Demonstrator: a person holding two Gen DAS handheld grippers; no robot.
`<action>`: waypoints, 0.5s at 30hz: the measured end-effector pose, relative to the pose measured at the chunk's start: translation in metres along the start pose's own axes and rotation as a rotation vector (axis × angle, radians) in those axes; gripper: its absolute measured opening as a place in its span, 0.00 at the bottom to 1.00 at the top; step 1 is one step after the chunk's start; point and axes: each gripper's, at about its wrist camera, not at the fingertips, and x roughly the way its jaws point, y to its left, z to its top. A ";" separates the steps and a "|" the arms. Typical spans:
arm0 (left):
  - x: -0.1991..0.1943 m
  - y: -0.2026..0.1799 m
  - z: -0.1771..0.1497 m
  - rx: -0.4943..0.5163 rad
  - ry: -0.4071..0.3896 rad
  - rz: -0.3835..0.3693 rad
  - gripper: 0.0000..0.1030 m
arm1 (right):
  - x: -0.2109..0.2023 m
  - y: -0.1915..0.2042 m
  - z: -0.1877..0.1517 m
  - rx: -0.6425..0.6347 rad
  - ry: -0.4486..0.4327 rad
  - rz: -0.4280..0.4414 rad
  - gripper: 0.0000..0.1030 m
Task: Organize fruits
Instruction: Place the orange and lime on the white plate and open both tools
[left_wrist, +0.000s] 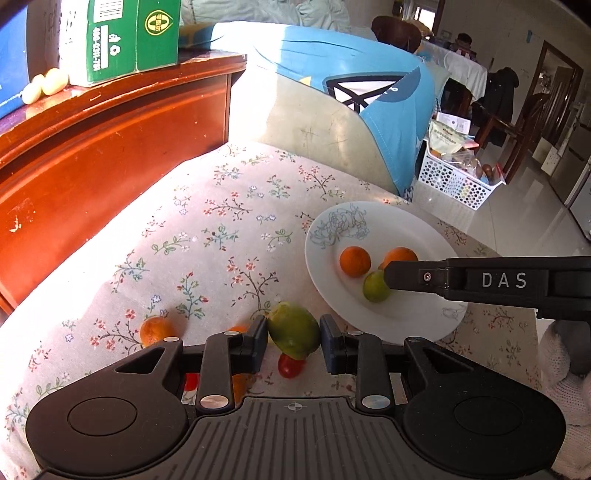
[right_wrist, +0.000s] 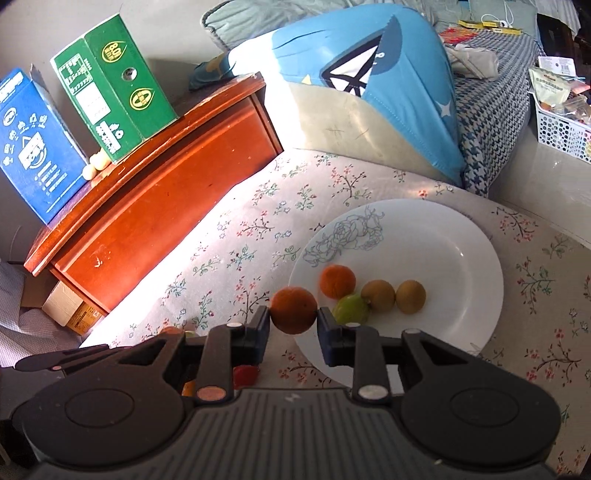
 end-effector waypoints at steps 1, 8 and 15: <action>0.001 -0.002 0.004 0.001 -0.006 -0.004 0.27 | -0.003 -0.004 0.004 0.011 -0.015 -0.012 0.27; 0.023 -0.016 0.035 -0.003 -0.032 -0.030 0.27 | -0.011 -0.030 0.021 0.073 -0.070 -0.079 0.27; 0.045 -0.035 0.054 0.014 -0.046 -0.078 0.27 | -0.007 -0.059 0.020 0.167 -0.054 -0.145 0.27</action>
